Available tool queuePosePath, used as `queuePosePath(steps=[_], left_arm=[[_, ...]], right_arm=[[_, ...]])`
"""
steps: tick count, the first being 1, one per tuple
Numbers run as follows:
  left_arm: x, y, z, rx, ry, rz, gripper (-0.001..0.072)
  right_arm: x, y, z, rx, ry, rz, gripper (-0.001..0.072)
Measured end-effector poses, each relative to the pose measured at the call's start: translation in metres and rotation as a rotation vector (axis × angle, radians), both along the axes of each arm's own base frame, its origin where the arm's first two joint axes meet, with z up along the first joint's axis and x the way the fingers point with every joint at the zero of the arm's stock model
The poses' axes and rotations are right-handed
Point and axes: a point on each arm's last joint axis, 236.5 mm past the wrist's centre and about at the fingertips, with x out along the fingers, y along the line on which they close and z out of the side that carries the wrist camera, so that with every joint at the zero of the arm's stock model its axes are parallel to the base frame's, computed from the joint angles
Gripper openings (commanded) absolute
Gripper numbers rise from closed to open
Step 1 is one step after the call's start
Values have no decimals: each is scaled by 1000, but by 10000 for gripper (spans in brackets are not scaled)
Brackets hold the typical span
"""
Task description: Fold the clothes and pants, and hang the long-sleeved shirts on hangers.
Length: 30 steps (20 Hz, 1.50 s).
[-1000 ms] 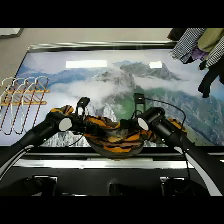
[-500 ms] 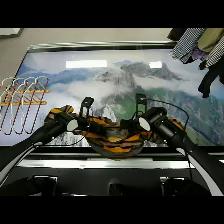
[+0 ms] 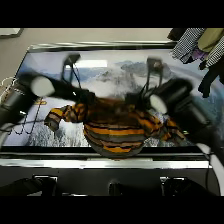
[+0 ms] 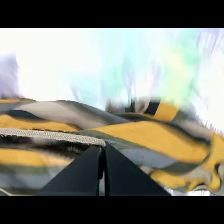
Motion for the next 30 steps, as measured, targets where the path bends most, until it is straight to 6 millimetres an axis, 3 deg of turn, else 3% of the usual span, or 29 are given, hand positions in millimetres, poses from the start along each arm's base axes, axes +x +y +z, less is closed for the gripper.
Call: queuePosePath(steps=[4,6,13,18,21,23,25,30], left_arm=[[-6,5,99,-65,-133,-17,28],[-14,5,130,-93,-176,-25,28],[-56,4,189,-181,-252,-55,28],[-78,14,219,-249,-298,-36,28],[-80,15,220,-281,-272,2,28],[-78,14,206,-283,-221,33,28],[-75,12,181,-263,-147,67,28],[-75,12,80,-126,89,124,28]], right_arm=[[3,-9,99,42,-167,25,27],[-2,-14,133,62,-226,33,27],[-21,-31,218,130,-409,65,28],[-34,-39,260,185,-542,88,28],[-37,-41,260,183,-537,90,28],[-38,-42,240,137,-469,94,27],[-39,-43,204,62,-355,104,26],[-48,-49,104,-82,-101,106,26]])
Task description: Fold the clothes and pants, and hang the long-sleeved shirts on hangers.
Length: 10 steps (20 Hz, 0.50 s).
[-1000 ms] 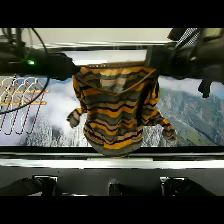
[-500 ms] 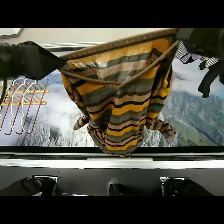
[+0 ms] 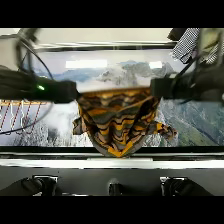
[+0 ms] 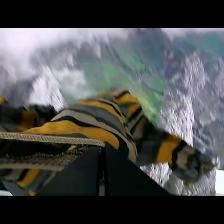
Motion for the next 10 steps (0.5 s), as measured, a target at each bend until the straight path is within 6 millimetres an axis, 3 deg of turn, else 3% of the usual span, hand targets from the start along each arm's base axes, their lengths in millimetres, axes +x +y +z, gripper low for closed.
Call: queuePosePath(steps=[5,10], left_arm=[[-2,1,-79,77,134,22,29],[7,-6,-123,99,183,35,32]], right_arm=[[-6,12,-95,30,155,-76,27],[6,35,-148,93,216,-135,27]])
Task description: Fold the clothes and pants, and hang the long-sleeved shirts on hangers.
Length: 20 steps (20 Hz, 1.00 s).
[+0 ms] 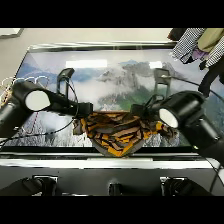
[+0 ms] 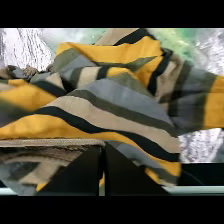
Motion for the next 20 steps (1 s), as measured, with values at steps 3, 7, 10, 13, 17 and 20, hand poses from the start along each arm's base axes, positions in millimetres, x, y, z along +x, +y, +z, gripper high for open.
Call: queuePosePath(steps=[3,7,10,13,17,20], left_arm=[[6,-4,-15,7,17,5,189],[18,5,-19,1,25,52,548],[34,47,-5,4,16,139,590],[51,153,7,117,-29,293,589],[37,317,10,271,-37,522,589],[3,402,0,327,18,670,589]], right_arm=[[6,8,-22,-4,36,-14,27],[10,12,-32,-2,47,-19,27],[10,14,-35,-4,54,-10,27],[10,14,-36,-16,57,11,28],[9,14,-37,-22,59,24,28],[9,14,-37,-27,58,33,28]])
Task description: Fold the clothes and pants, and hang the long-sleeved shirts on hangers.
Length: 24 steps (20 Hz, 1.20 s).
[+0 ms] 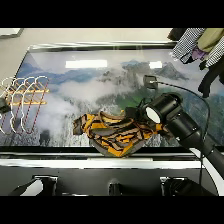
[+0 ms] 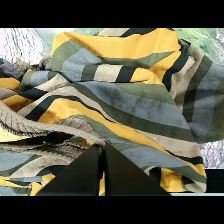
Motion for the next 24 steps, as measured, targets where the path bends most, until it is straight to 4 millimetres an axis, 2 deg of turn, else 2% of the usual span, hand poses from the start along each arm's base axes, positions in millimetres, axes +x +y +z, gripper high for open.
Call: queuePosePath(steps=[1,3,6,10,15,19,24], left_arm=[[-9,16,-6,3,17,26,589],[-17,36,-22,-3,44,28,590],[-8,46,-53,-27,49,-51,590],[15,37,-93,-48,69,-248,589],[34,23,-126,-63,98,-394,587],[34,10,-154,-92,142,-468,585],[27,3,-183,-91,168,-525,584]], right_arm=[[0,0,0,-2,-1,3,28],[0,0,0,-4,-1,7,28],[0,0,0,-6,0,10,28],[0,0,0,-7,-1,13,28],[0,-1,0,-9,-1,13,28],[0,-1,0,-10,0,13,28],[-4,-4,-2,-23,20,8,28]])
